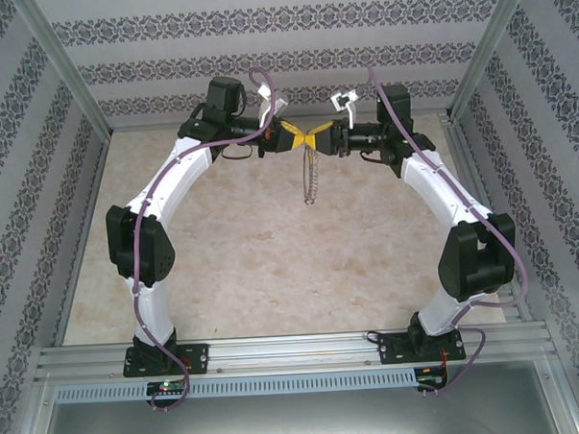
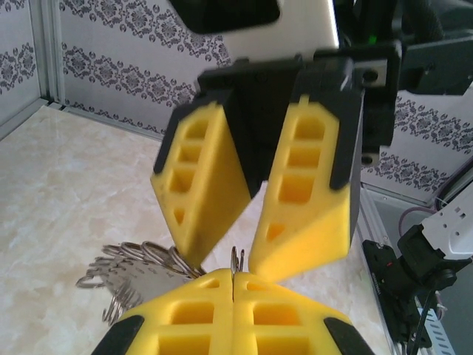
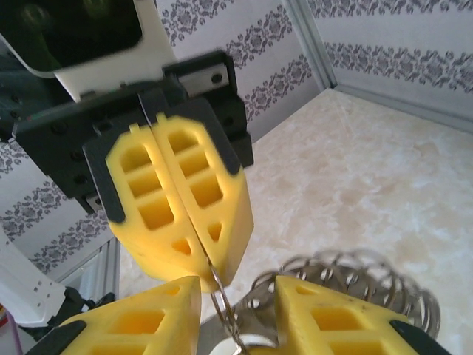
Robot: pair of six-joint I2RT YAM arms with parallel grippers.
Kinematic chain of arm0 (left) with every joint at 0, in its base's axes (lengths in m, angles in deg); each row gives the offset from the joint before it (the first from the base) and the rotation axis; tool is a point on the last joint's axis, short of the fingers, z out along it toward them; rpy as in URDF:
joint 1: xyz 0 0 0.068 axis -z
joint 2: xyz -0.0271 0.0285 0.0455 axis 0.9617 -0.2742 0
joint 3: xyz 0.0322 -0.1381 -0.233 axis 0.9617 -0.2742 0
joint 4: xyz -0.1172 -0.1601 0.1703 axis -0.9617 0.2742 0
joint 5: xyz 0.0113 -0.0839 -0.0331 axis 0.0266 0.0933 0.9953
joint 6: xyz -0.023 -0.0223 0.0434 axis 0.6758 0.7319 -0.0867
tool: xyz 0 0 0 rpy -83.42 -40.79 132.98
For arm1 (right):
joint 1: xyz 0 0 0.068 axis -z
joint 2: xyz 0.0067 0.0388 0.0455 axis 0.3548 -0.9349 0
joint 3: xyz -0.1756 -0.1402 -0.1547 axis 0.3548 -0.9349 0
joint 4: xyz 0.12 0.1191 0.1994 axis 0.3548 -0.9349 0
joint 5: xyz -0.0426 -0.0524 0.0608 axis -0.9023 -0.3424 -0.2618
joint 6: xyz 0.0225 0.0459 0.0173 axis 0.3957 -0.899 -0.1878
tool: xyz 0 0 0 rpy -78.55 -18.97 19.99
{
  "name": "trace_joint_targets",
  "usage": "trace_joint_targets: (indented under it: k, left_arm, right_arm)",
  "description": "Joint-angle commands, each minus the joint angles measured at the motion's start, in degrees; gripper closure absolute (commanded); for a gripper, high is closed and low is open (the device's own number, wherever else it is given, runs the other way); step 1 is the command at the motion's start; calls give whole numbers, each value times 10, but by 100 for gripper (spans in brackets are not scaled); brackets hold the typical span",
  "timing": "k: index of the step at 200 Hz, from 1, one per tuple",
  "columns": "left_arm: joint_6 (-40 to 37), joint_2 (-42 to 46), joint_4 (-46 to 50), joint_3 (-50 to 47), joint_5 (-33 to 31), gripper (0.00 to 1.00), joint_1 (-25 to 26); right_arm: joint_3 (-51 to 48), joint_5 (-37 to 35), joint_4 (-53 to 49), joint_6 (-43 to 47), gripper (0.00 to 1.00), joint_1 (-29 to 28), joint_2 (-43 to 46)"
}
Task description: Put the keys on the keyring
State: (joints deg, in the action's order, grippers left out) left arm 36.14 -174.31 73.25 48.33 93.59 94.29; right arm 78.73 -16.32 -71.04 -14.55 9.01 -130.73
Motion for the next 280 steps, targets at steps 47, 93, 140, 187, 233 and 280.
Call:
trace_joint_targets:
  k: [47,93,140,187,233,280]
  left_arm:
    - [17,27,-50,-3,7,100,1]
    - [15,28,-47,-5,9,100,0]
    - [16,30,-46,-5,14,100,1]
    - [18,33,-46,-7,17,100,1]
    - [18,35,-46,-11,17,100,0]
    - [18,36,-46,-12,18,100,1]
  right_arm:
    - [-64,21,14,4,61,-8,34]
    - [-52,8,17,-4,55,12,60]
    - [-41,-5,27,-13,57,18,72]
    - [-23,5,45,-31,67,11,44]
    - [-2,5,52,-36,61,-2,8]
    - [-4,12,55,-37,65,-7,-9]
